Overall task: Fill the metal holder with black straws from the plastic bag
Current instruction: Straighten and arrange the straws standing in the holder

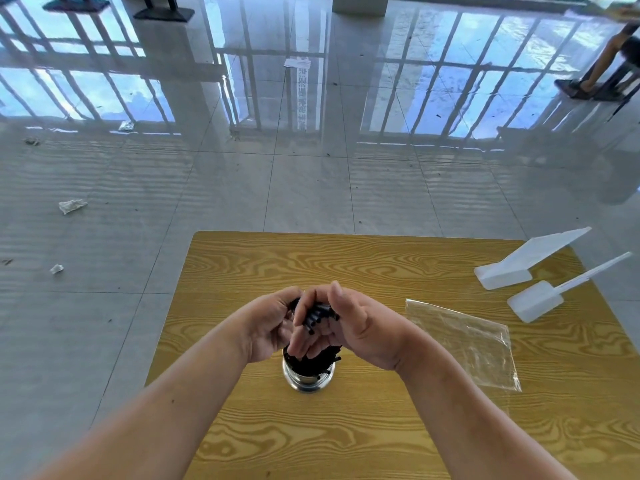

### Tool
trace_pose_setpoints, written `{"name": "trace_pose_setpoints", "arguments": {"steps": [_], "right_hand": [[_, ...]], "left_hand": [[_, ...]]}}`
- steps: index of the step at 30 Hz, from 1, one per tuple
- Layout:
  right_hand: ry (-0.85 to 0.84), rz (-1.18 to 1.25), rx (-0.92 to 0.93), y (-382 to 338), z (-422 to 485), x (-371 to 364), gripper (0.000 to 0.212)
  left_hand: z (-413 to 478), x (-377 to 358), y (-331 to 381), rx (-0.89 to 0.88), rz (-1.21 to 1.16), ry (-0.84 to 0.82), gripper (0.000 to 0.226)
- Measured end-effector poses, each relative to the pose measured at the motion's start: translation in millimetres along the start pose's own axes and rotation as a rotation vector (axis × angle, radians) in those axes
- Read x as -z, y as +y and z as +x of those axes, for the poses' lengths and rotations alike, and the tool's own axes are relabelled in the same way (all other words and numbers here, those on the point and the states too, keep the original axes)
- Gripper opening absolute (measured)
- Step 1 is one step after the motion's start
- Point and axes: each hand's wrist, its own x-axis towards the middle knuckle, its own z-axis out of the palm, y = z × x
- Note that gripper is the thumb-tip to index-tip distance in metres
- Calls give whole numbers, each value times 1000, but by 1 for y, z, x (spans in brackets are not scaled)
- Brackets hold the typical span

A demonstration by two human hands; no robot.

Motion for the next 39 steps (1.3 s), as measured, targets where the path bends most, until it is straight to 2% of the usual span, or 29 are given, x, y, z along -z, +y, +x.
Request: {"name": "trace_pose_setpoints", "arguments": {"steps": [2,3,5,7,9,12,15,18,22,27,31,35,39], "right_hand": [[-31,10,57,1,0,-1,93],[-37,11,76,1,0,0,90],[4,-15,90,3,1,0,64],[140,-126,65,5,5,0,32],[264,-281,41,8,8,2,23],[356,-447,-14,9,8,4,28],[435,-523,-23,9,6,9,35],[529,-477,-15,12,2,15,37],[601,-472,-12,13,-6,24,43],[621,-568,-129,21,-7,32,40],[558,-689,-206,43,4,19,37],[490,-835,-326,67,9,15,32],[621,-745,-274,79,0,30,58]], "left_hand": [[1,-4,-4,-10,16,-65,28],[2,-5,-5,-10,29,-70,28],[4,-7,-8,-13,19,-23,36],[7,-5,-10,-1,-8,50,27],[8,-1,-11,23,-14,71,19],[2,0,-10,94,136,90,13],[2,7,-12,123,357,184,54],[5,15,-13,60,543,279,63],[9,28,-14,-67,694,367,52],[15,43,-25,-176,858,453,38],[17,39,-32,-236,965,464,18],[16,32,-34,-224,1095,424,46],[21,30,-34,-207,1154,369,80]]}}
